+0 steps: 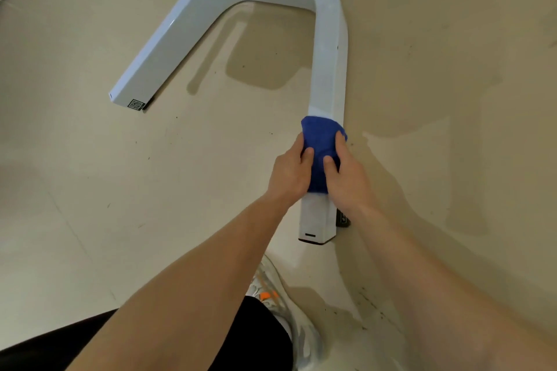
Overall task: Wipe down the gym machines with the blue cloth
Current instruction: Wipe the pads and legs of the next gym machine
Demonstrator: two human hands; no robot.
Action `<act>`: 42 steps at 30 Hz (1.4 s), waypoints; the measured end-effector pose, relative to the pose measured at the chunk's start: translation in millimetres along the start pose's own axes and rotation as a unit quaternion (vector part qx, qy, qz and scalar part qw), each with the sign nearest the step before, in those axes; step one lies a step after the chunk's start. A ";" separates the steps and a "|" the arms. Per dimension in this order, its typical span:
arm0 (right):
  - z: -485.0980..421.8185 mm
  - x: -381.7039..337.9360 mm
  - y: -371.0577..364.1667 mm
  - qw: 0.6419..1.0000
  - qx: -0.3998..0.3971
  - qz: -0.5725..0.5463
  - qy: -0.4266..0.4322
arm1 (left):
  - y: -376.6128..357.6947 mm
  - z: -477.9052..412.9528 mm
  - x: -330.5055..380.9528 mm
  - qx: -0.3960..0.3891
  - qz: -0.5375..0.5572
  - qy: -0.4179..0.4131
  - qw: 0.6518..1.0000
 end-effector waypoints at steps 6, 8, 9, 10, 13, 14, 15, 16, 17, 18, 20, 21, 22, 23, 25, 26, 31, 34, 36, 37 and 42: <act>42.4 6.4 -16.8 0.999 0.019 0.037 0.021 | -11.0 40.1 -33.5 0.009 0.052 0.021 0.998; 37.3 3.4 -14.0 0.998 0.020 0.044 0.044 | -10.5 30.5 -31.0 0.015 0.059 0.017 0.998; 30.7 -0.3 -11.2 0.996 0.020 0.057 0.061 | -9.2 23.7 -28.6 0.014 0.063 0.014 0.998; 21.9 -4.6 -7.9 0.994 0.020 0.075 0.079 | -7.4 14.8 -24.1 0.012 0.070 0.009 0.997; -9.2 -22.9 6.2 0.980 0.013 0.161 0.116 | 3.3 -17.8 -1.3 0.030 0.095 -0.007 0.995; -19.5 -29.2 11.2 0.975 0.009 0.188 0.122 | 7.1 -27.8 8.3 0.049 0.104 -0.018 0.993; -28.8 -33.7 16.3 0.972 0.005 0.204 0.119 | 8.9 -36.7 17.5 0.067 0.114 -0.027 0.991; -36.7 -36.4 20.7 0.971 0.000 0.212 0.110 | 8.8 -44.1 25.8 0.080 0.120 -0.032 0.989; -41.5 -37.8 23.3 0.971 -0.005 0.214 0.103 | 7.2 -48.6 30.9 0.086 0.119 -0.031 0.989; -42.9 -38.0 23.7 0.972 -0.009 0.213 0.101 | 4.6 -49.9 32.7 0.083 0.110 -0.027 0.990; -36.8 -32.7 21.8 0.976 -0.013 0.196 0.090 | 0.1 -43.1 27.4 0.066 0.086 -0.026 0.994; -30.2 -28.1 19.8 0.981 -0.015 0.179 0.077 | -0.4 -34.8 22.3 0.057 0.077 -0.026 0.995; -21.2 -22.0 16.6 0.985 -0.018 0.161 0.060 | -0.6 -24.8 15.1 0.047 0.069 -0.025 0.996; -10.2 -15.4 12.6 0.988 -0.021 0.144 0.045 | -0.6 -13.4 6.8 0.038 0.057 -0.021 0.997; 14.8 -3.8 3.2 0.994 -0.019 0.108 0.019 | -0.1 9.0 -7.5 0.033 0.028 -0.008 0.999; 28.0 0.5 -0.8 0.995 -0.013 0.094 0.008 | 0.7 19.5 -11.3 0.033 0.010 0.002 0.999; 59.1 7.0 2.0 0.995 -0.001 0.095 -0.044 | 20.7 37.9 0.4 -0.001 -0.146 0.041 0.989; 54.6 -9.7 23.6 0.996 -0.015 0.076 -0.037 | 33.5 33.3 27.0 -0.006 -0.178 0.031 0.984; 54.9 -23.8 41.4 0.997 -0.009 0.072 -0.025 | 33.6 35.6 50.4 -0.010 -0.135 0.006 0.991; 58.0 -30.7 50.1 0.998 -0.005 0.063 -0.024 | 32.5 39.9 62.5 -0.016 -0.101 -0.001 0.995; 102.1 -62.3 95.0 0.996 0.002 -0.082 -0.028 | 32.1 83.4 118.7 -0.125 0.057 0.012 0.990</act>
Point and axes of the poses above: each hand's wrist, its own z-axis away from the middle knuckle, its own y-axis out of the back of the hand, x = y × z, the point moved 4 cm from there along -z, towards the middle knuckle, and after that the axes turned 9 degrees about z, right-handed, at the moved point
